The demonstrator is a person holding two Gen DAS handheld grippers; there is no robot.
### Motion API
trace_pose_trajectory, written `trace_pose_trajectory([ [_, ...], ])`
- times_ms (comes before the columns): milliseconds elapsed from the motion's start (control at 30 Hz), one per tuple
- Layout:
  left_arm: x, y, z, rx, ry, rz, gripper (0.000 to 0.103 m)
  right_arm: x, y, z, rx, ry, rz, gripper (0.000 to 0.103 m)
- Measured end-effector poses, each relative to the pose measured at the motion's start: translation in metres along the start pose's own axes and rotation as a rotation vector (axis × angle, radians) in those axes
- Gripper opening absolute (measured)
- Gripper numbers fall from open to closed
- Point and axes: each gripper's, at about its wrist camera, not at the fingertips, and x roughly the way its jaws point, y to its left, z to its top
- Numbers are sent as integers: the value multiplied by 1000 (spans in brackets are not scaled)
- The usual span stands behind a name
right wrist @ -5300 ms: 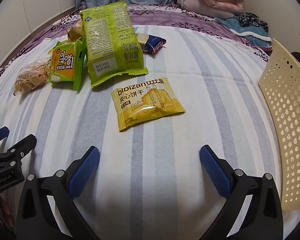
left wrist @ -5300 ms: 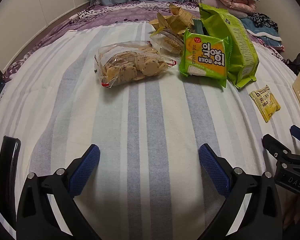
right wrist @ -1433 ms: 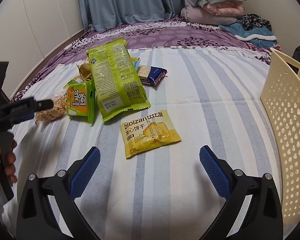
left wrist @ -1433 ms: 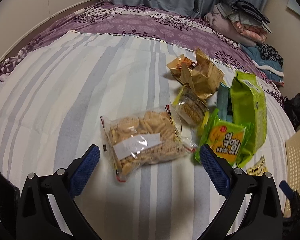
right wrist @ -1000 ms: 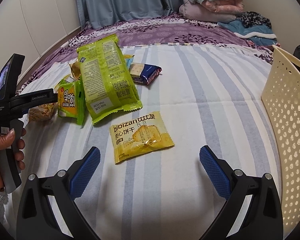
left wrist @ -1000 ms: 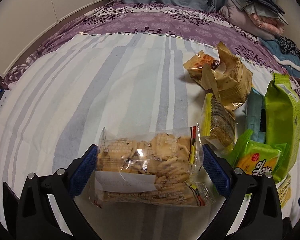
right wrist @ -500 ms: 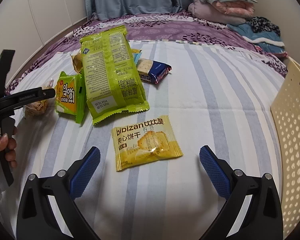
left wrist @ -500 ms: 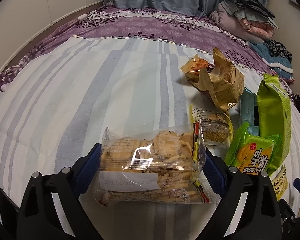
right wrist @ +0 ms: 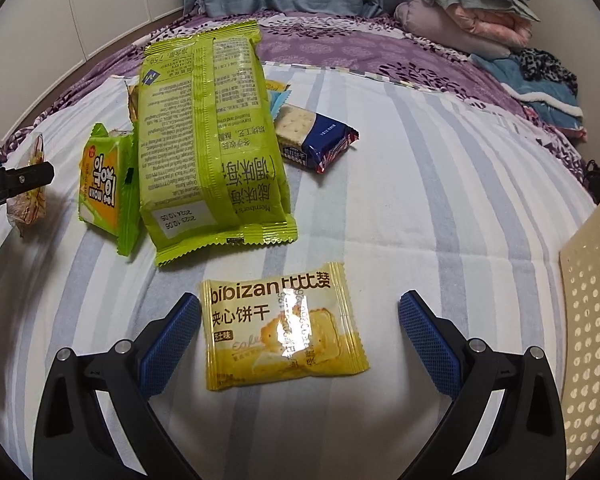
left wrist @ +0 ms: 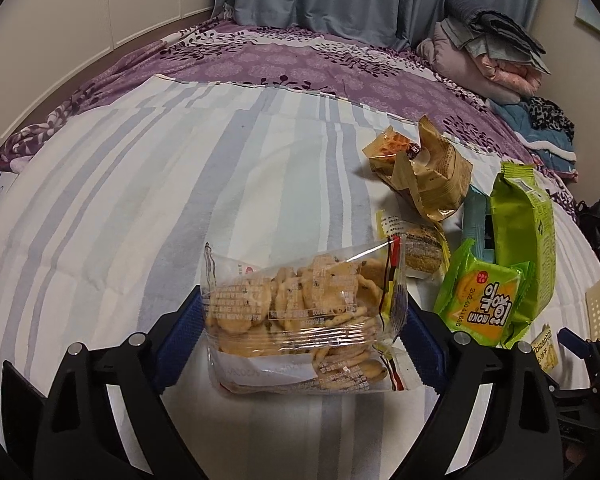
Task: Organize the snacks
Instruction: 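Grasp the yellow bibizan packet with the right tool while the left tool carries the cookie bag toward the basket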
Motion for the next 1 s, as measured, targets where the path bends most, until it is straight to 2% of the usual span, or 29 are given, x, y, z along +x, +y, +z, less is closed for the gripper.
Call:
trace_pose_trajectory([
  [67, -4, -2, -2, 1, -4, -6, 91, -2, 0, -4, 0, -4, -6, 98],
  [133, -8, -4, -3, 1, -7, -16, 91, -7, 0, -8, -1, -18, -7, 91],
  [200, -11, -7, -5, 5, -9, -27, 91, -13, 1, -11, -3, -33, -5, 73],
  [267, -16, -10, -6, 10, -13, -37, 91, -17, 0, -12, 1, -36, -4, 65],
  [467, -29, -18, -11, 22, -27, -56, 91, -29, -9, -21, 51, -49, 29, 61],
  [733, -48, -28, -15, 40, -47, -71, 91, -62, -25, -28, 119, -110, 57, 61],
  [1000, -71, -41, -16, 71, -83, -95, 91, -96, -29, -29, 131, -185, 70, 61],
])
